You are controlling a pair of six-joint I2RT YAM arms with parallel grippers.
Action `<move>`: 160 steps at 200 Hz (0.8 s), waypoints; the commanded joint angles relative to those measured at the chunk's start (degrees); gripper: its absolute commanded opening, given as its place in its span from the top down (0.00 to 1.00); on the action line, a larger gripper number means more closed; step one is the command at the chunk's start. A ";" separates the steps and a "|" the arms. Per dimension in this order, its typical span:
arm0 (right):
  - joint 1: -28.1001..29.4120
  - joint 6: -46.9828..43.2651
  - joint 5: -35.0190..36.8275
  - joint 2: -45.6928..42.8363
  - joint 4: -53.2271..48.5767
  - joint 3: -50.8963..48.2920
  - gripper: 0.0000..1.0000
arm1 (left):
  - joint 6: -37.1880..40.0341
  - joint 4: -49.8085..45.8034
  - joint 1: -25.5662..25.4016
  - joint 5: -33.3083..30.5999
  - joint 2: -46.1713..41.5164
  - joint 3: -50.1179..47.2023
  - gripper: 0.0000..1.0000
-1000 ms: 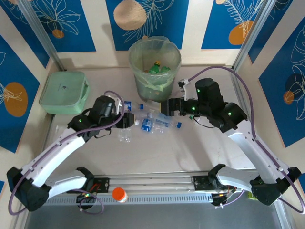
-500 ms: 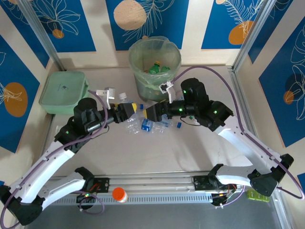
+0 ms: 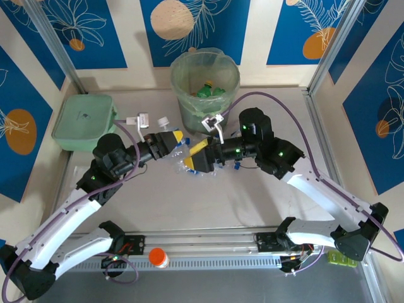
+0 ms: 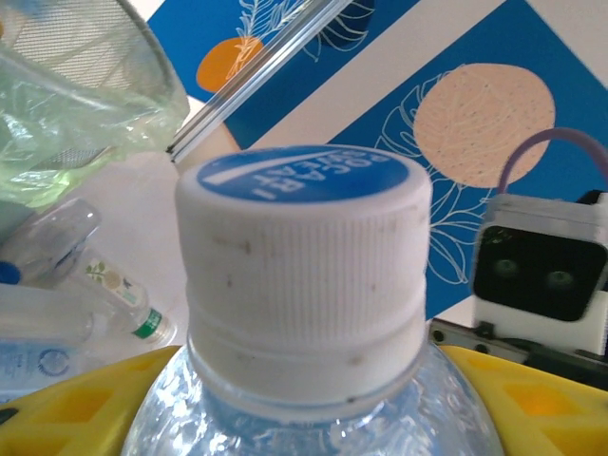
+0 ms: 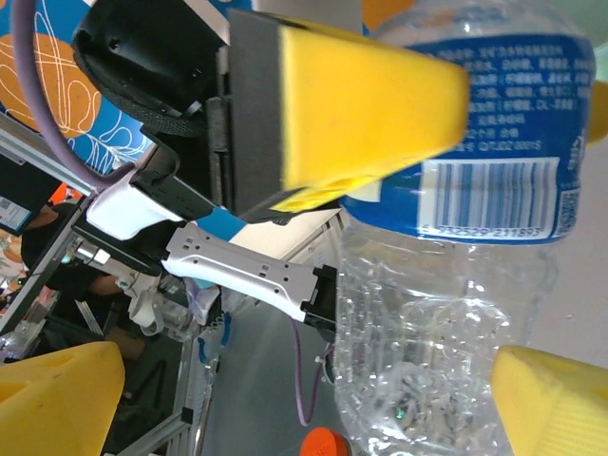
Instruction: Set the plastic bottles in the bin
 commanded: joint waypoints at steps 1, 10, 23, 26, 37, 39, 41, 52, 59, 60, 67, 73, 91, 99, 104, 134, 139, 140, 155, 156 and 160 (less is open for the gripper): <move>0.70 1.81 -2.06 1.45 3.09 1.34 0.01 | -2.00 5.78 0.48 2.24 -1.15 -0.32 0.55; 0.96 2.78 -3.88 1.89 5.01 1.08 0.01 | -2.22 6.03 0.44 2.49 -1.14 -0.35 0.55; 1.44 3.84 -5.81 2.40 6.73 1.03 0.01 | -2.82 7.08 0.44 2.97 -0.97 -0.54 0.55; 1.61 4.02 -6.16 2.50 7.04 1.03 0.01 | -2.95 7.40 0.44 3.09 -0.89 -0.58 0.55; 2.16 4.35 -7.40 2.62 8.09 1.11 0.01 | -3.64 8.76 0.44 3.47 -0.64 -0.80 0.55; 2.30 4.44 -7.58 2.59 8.27 1.09 0.01 | -3.79 9.07 0.44 3.58 -0.55 -0.83 0.55; 2.36 4.52 -7.74 2.60 8.43 1.11 0.02 | -3.90 9.28 0.44 3.68 -0.50 -0.84 0.55; 2.94 4.91 -8.08 2.63 9.02 1.12 0.05 | -4.55 10.08 0.44 3.98 0.03 -0.93 0.55; 3.28 5.06 -7.67 2.63 8.93 1.11 0.07 | -5.03 10.80 0.44 4.15 0.40 -1.00 0.55; 3.32 5.09 -7.52 2.63 8.91 1.11 0.07 | -5.10 10.92 0.44 4.21 0.43 -1.01 0.55; 3.47 5.11 -6.77 2.54 8.56 1.04 0.09 | -5.50 11.74 0.44 4.60 0.74 -1.02 0.55; 3.52 5.04 -6.16 2.54 8.25 0.81 0.10 | -5.83 12.20 0.52 4.79 0.98 -1.02 0.55; 3.21 3.43 -1.83 2.26 5.01 0.51 0.11 | -7.17 14.07 0.52 5.11 1.21 -1.28 0.55; 2.68 3.07 -0.35 1.98 4.14 0.33 0.11 | -7.46 14.17 0.53 5.43 1.19 -1.28 0.55; 2.42 2.53 1.40 1.70 3.18 0.43 0.11 | -7.53 14.05 0.50 5.57 1.09 -1.16 0.55; 1.39 -2.48 12.03 1.47 -5.98 3.64 0.11 | -7.12 12.58 0.53 6.04 0.38 -1.11 0.55; 1.18 -2.98 11.92 1.61 -6.18 3.83 0.11 | -7.01 12.31 0.51 6.11 0.32 -1.19 0.55; 1.16 -3.02 11.85 1.64 -6.20 3.88 0.11 | -7.01 12.25 0.52 6.11 0.30 -1.19 0.55; 1.06 -4.32 10.98 2.69 -7.48 5.30 0.10 | -7.14 12.18 0.51 6.15 0.27 -1.45 0.55; 1.06 -4.44 10.94 2.75 -7.64 5.45 0.10 | -7.16 12.27 0.52 6.17 0.23 -1.46 0.55; 1.14 -4.81 10.79 3.26 -8.21 6.01 0.10 | -7.14 12.28 0.47 6.30 0.27 -1.46 0.55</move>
